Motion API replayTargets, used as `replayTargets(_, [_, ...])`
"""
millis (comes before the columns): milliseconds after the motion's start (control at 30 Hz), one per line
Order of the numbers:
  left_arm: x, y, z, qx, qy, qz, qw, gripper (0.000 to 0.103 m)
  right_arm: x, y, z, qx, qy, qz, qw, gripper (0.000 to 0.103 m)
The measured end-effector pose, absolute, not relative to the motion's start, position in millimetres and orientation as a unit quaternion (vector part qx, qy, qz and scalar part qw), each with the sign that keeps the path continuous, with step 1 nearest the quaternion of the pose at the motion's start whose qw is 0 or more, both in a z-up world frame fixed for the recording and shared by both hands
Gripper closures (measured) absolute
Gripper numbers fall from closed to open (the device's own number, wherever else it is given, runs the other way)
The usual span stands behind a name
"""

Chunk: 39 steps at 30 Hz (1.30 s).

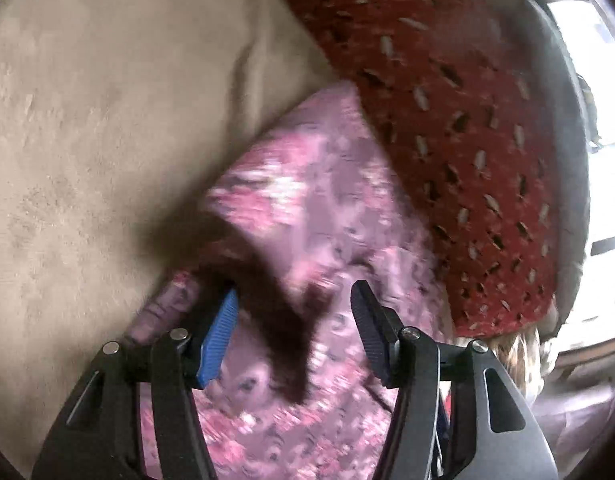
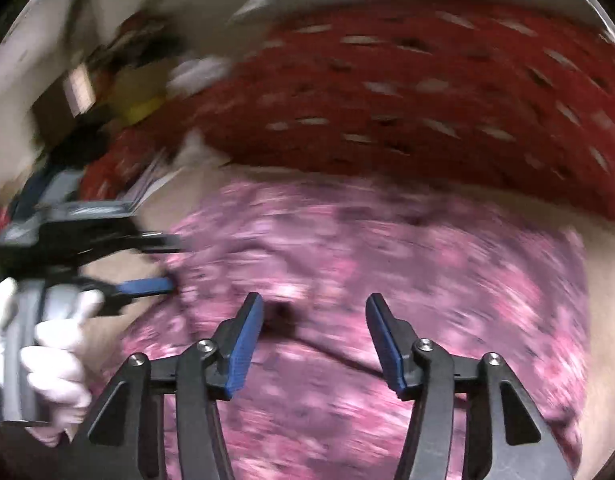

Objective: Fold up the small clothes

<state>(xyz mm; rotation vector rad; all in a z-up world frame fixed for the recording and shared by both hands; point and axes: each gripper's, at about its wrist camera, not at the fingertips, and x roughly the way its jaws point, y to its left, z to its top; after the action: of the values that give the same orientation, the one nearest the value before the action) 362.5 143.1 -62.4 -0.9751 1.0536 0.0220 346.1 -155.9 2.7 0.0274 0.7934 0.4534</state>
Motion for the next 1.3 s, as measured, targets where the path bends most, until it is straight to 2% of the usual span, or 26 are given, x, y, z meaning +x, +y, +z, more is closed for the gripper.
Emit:
replayTargets(200, [366,154,-69,-0.469,0.482,0.0,0.74,0.047,357,-83,-22,-0.152,0.385,0.246,0.877,0.044])
replayTargets(233, [365,155,-71,-0.474,0.482,-0.002,0.737,0.047,362,-77,-29,-0.17,0.389,0.24,0.873,0.057])
replayTargets(300, [366,155,-74,-0.474,0.484,-0.002,0.736,0.047,370,-79,-37,-0.16,0.402,0.249,0.867,0.089])
replayTargets(400, [368,154,-73,-0.465,0.485,0.001,0.741,0.047,375,-104,-30,-0.071,0.407,0.258,0.873,0.094])
replayTargets(600, [370,139,-70,-0.428,0.488,0.007,0.761,0.044,375,-233,-25,0.224,0.382,0.206,0.872,0.094])
replayTargets(733, [370,134,-71,-0.415,0.487,0.015,0.768,0.044,361,-332,-58,0.387,0.374,0.107,0.836,0.094])
replayTargets(767, [370,134,-71,-0.414,0.485,0.017,0.771,0.044,355,-347,-64,0.404,0.377,0.084,0.829,0.089])
replayTargets(867, [370,130,-70,-0.405,0.484,0.022,0.776,0.044,333,-382,-66,0.447,0.349,0.046,0.822,0.087])
replayTargets(900, [370,130,-70,-0.402,0.484,0.023,0.777,0.044,325,-390,-63,0.461,0.329,0.043,0.823,0.08])
replayTargets(933, [371,129,-70,-0.4,0.484,0.025,0.778,0.044,321,-392,-61,0.468,0.318,0.044,0.823,0.063])
replayTargets(1000, [371,127,-70,-0.395,0.484,0.027,0.781,0.044,321,-388,-58,0.478,0.308,0.051,0.821,0.048])
replayTargets(1100, [372,126,-70,-0.39,0.484,0.03,0.782,0.044,336,-352,-51,0.42,0.34,0.077,0.838,0.048])
replayTargets(1200, [372,127,-71,-0.39,0.485,0.031,0.782,0.044,355,-300,-40,0.292,0.379,0.09,0.873,0.046])
replayTargets(1267, [373,127,-71,-0.389,0.486,0.032,0.782,0.044,364,-253,-37,0.164,0.397,0.079,0.899,0.044])
replayTargets(1300, [373,126,-70,-0.388,0.486,0.031,0.782,0.04,366,-240,-38,0.125,0.403,0.073,0.903,0.042])
